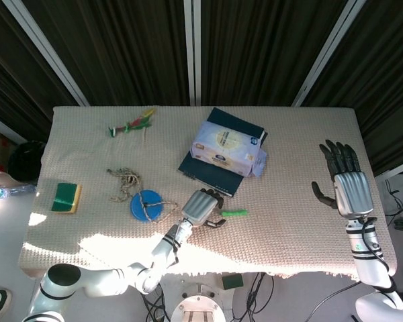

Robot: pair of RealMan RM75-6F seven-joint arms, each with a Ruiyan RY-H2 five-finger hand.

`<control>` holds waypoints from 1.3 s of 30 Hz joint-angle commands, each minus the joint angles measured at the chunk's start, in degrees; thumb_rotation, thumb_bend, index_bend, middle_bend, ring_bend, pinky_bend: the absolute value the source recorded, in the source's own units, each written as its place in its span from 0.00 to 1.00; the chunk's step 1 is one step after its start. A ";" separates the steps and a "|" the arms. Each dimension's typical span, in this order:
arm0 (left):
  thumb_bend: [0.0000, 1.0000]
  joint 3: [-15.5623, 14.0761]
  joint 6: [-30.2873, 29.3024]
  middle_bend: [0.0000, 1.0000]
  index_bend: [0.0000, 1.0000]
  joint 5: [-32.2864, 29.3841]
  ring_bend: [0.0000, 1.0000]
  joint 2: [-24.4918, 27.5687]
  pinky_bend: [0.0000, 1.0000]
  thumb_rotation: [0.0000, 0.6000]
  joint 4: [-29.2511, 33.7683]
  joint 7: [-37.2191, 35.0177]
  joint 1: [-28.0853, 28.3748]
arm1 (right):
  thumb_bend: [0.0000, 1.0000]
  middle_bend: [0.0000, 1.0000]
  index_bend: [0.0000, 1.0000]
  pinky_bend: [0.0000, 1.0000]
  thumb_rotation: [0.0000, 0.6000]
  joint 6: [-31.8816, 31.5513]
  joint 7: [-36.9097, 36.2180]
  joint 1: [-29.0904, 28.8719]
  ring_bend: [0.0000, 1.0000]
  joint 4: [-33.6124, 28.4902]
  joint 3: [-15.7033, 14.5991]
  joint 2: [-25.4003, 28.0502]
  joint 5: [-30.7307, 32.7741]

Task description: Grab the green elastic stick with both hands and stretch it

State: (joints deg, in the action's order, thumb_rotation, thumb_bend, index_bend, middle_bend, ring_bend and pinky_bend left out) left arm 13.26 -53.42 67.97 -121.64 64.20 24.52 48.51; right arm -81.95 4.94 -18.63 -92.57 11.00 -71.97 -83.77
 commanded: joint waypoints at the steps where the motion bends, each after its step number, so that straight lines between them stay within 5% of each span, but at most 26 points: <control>1: 0.24 0.78 0.73 0.39 0.48 -0.73 0.33 -1.04 0.39 0.66 -1.38 -0.11 0.70 | 0.35 0.01 0.00 0.00 1.00 0.18 0.11 -0.06 0.00 0.15 -0.03 -0.09 0.10; 11: 0.25 1.62 0.98 0.39 0.49 -0.52 0.33 -2.58 0.40 0.66 -4.06 -1.43 1.67 | 0.35 0.00 0.00 0.00 1.00 0.51 0.31 -0.11 0.00 0.54 0.16 -0.30 0.78; 23: 0.26 0.72 -0.21 0.40 0.52 1.62 0.33 -4.22 0.40 0.80 -7.15 -2.02 1.97 | 0.35 0.00 0.00 0.00 1.00 0.97 0.26 -0.16 0.00 1.21 0.12 -0.70 1.31; 28: 0.26 0.86 0.39 0.40 0.51 1.58 0.33 -3.92 0.39 0.77 -6.37 -3.00 1.81 | 0.35 0.00 0.00 0.00 1.00 1.07 0.74 -0.12 0.00 1.43 0.13 -0.97 1.72; 32: 0.27 0.97 0.54 0.40 0.51 1.93 0.33 -3.44 0.39 0.66 -5.67 -3.78 1.82 | 0.36 0.00 0.00 0.00 1.00 1.21 0.98 -0.08 0.00 1.55 0.16 -1.12 2.10; 39: 0.27 0.88 0.94 0.40 0.51 1.81 0.33 -4.03 0.39 0.65 -6.83 -2.85 2.13 | 0.36 0.00 0.00 0.00 1.00 1.16 1.08 -0.12 0.00 1.53 0.29 -1.13 2.13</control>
State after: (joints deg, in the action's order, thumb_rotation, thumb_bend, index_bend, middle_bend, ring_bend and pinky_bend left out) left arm 14.13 -52.44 69.79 -125.53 57.55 21.50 50.57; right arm -80.79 6.02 -18.75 -91.04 11.29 -73.11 -81.64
